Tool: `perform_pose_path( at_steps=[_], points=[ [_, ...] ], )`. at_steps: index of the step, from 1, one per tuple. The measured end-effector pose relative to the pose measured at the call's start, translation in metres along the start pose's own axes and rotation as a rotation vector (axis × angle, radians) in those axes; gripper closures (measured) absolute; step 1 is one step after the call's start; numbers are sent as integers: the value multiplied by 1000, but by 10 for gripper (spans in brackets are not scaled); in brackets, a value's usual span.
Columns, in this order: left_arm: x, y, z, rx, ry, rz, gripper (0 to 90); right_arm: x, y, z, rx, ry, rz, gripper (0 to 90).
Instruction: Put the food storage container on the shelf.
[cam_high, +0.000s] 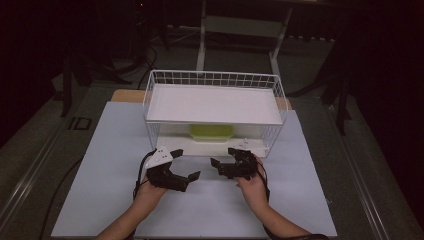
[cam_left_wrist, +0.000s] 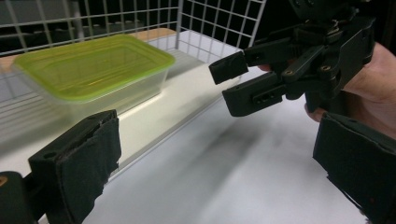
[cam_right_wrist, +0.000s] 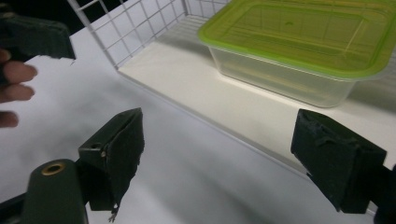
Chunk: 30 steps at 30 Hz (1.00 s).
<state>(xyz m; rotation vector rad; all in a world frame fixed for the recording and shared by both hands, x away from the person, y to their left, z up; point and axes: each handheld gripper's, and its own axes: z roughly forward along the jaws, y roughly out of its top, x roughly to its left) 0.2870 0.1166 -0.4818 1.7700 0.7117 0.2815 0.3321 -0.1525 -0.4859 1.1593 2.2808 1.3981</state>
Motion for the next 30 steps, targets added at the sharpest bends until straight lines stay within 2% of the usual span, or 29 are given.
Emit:
perform_pose_path(
  at_steps=[2, 5, 10, 14, 21, 25, 30],
  points=[
    [-2, 3, -1, -12, -13, 0, 16, 0, -1, -4, -4, 4, -6, 171],
    [-5, 7, -5, -31, -58, -8, 16, 1, 0, -13, -20, 17, -5, 171],
    [-11, 11, -12, -12, -93, 22, 16, 3, 0, -28, -33, 37, -18, 171],
    [-13, 10, -19, -11, -87, 20, 16, 4, -2, -40, -40, 50, -20, 172],
    [-16, 6, -33, -30, -79, 5, 16, 8, -6, -60, -42, 48, -60, 175],
    [-20, 4, -40, -31, -78, 19, 16, 11, -9, -70, -51, 58, -72, 175],
    [-24, -1, -47, -35, -84, 17, 16, 13, -15, -80, -60, 66, -74, 175]
  ],
)
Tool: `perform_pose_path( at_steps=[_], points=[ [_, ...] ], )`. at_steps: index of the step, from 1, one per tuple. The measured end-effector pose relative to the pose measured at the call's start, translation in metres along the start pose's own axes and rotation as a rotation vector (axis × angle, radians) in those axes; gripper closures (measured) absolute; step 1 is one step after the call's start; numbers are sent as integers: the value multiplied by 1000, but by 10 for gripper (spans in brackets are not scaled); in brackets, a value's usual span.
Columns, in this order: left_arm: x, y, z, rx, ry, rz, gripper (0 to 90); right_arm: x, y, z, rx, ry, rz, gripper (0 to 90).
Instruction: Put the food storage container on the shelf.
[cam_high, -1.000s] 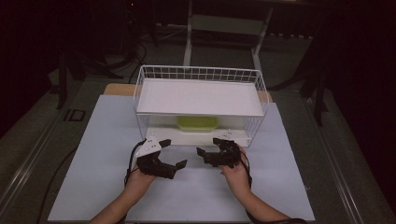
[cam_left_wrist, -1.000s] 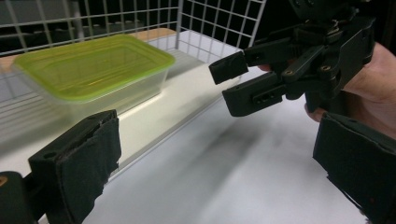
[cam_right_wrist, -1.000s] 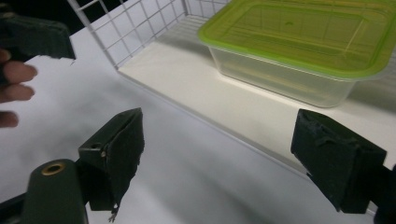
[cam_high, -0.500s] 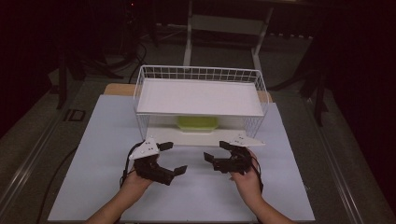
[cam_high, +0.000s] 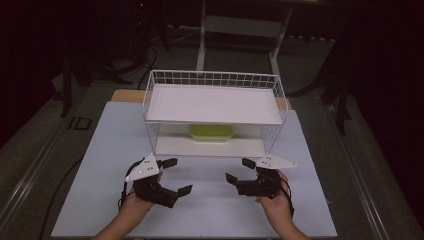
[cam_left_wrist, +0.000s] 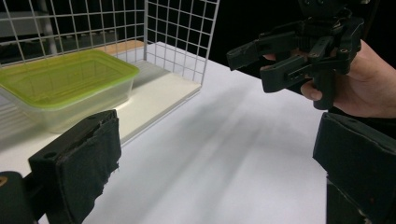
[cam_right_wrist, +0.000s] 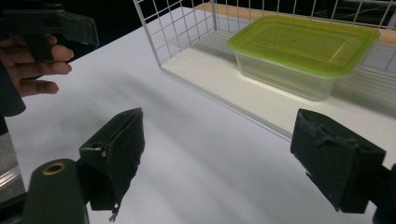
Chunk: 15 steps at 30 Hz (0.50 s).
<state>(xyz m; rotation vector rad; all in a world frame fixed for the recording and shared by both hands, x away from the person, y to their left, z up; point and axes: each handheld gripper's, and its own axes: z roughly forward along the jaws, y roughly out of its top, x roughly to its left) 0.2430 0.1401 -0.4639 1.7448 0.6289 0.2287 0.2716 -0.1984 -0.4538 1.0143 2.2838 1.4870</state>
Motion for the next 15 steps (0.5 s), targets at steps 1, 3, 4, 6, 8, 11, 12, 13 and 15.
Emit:
perform_pose_path(
  at_steps=[1, 3, 4, 6, 8, 11, 12, 13, 15],
  points=[
    [-1, -1, -2, 0, 1, -1, 16, 0, -1, -2, 0, -3, -1, 175],
    [-1, -4, -4, 1, 1, -7, 16, 1, -4, -6, -2, -4, -2, 175],
    [-1, -6, -6, 2, 4, -8, 16, 1, -5, -8, -4, -6, -4, 175],
    [-2, -9, -8, 7, 6, -15, 16, 0, -8, -12, -7, -6, -5, 175],
    [-2, -11, -10, 8, 7, -21, 16, -1, -12, -16, -8, -7, 1, 175],
    [-4, -15, -12, 15, 7, -23, 16, -4, -16, -22, -2, -12, 6, 175],
    [-4, -16, -12, 19, 5, -25, 16, -4, -18, -24, -2, -12, 10, 175],
    [-4, -18, -12, 24, 5, -23, 16, -5, -20, -25, 2, -18, 7, 175],
    [-5, -20, -13, 29, 2, -25, 16, -7, -23, -28, 13, -16, 9, 175]
  ],
)
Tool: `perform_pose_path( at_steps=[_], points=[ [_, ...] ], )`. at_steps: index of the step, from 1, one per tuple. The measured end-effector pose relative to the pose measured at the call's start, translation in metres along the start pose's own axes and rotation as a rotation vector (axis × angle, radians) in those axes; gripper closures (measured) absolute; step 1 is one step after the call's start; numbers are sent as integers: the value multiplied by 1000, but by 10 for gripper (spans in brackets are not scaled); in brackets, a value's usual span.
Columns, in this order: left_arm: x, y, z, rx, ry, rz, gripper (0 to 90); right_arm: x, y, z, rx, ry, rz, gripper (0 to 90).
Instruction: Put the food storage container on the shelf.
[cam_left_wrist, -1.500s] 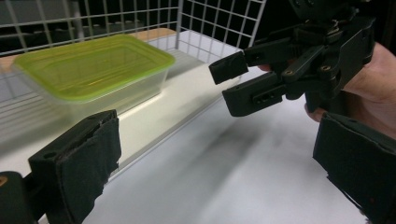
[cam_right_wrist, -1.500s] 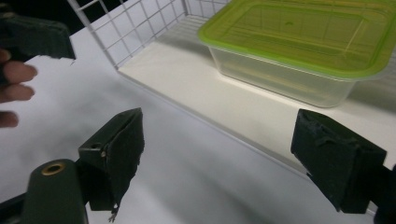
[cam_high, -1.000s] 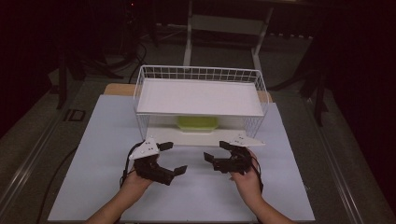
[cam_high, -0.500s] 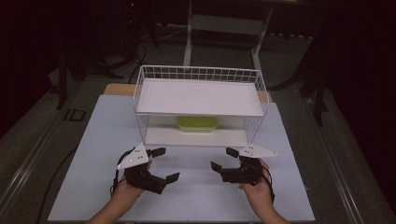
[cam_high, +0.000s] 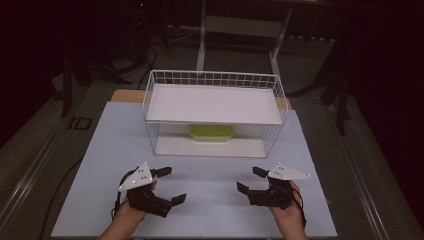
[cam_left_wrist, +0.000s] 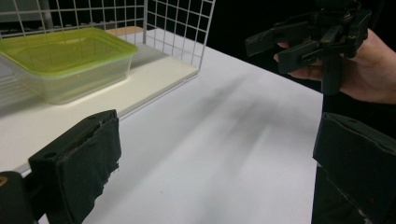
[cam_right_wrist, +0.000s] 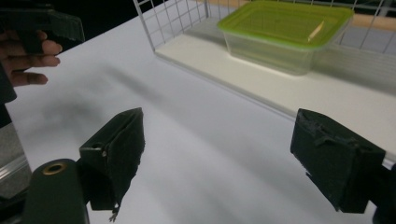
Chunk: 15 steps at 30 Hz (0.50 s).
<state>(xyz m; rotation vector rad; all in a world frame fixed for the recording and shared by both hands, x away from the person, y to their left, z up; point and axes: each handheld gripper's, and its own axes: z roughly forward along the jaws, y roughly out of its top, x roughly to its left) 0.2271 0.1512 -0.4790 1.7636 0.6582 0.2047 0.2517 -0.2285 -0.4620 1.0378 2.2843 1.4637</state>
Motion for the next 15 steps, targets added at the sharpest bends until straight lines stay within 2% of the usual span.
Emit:
perform_pose_path(
  at_steps=[10, 15],
  points=[
    [-1, -7, 0, 17, -4, -3, 16, -6, -17, -10, 35, 19, -23, 175],
    [-3, -12, 6, 55, -14, 16, 16, -8, -26, -6, 44, 30, -43, 174]
  ],
)
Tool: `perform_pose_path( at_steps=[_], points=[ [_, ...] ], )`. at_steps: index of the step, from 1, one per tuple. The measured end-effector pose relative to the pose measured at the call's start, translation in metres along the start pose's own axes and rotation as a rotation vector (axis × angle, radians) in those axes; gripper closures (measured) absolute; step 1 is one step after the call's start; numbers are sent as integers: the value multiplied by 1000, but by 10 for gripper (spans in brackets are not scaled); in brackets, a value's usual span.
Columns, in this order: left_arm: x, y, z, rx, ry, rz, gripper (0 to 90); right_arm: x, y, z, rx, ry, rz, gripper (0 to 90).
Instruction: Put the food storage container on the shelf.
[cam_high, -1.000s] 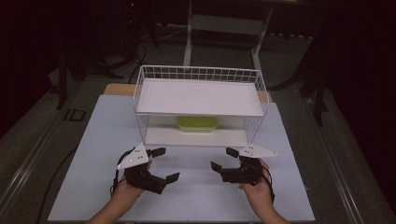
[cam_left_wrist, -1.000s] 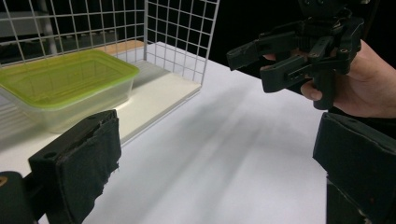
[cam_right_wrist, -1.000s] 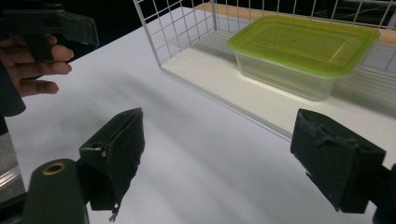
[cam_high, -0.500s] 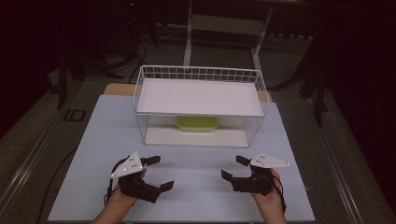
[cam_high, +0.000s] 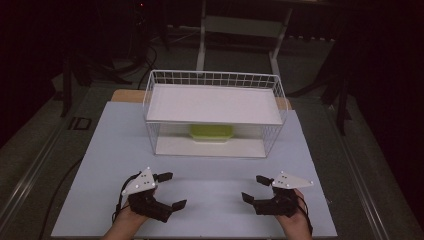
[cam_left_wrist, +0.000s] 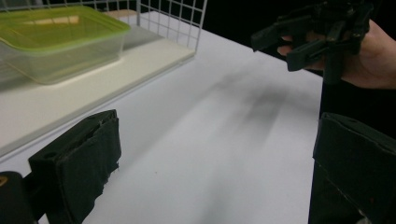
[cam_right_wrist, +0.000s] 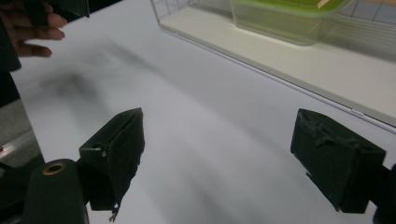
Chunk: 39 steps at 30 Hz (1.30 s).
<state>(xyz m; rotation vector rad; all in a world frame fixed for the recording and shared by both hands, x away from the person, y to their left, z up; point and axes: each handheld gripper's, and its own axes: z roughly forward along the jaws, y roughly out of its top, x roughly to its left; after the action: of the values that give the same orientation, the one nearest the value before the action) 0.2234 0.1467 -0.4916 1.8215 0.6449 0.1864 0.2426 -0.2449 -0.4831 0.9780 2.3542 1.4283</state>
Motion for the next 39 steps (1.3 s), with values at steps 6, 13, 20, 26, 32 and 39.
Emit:
perform_pose_path(
  at_steps=[6, 13, 20, 26, 32, 39],
  points=[
    [-1, -4, 5, 30, -17, 16, 16, -1, -4, 4, 18, -1, -39, 173],
    [0, -8, 8, 56, -23, 21, 16, -6, -9, 11, 46, 26, -20, 173],
    [0, -12, 12, 86, -45, 25, 16, -9, -12, 17, 76, 36, -37, 173],
    [-3, -14, 15, 107, -58, 42, 16, -12, -11, 15, 68, 53, -42, 166],
    [-2, -14, 15, 98, -60, 43, 16, -17, -12, 11, 57, 69, -39, 163],
    [-3, -15, 15, 90, -76, 49, 16, -18, -12, 12, 65, 74, -61, 163]
  ],
)
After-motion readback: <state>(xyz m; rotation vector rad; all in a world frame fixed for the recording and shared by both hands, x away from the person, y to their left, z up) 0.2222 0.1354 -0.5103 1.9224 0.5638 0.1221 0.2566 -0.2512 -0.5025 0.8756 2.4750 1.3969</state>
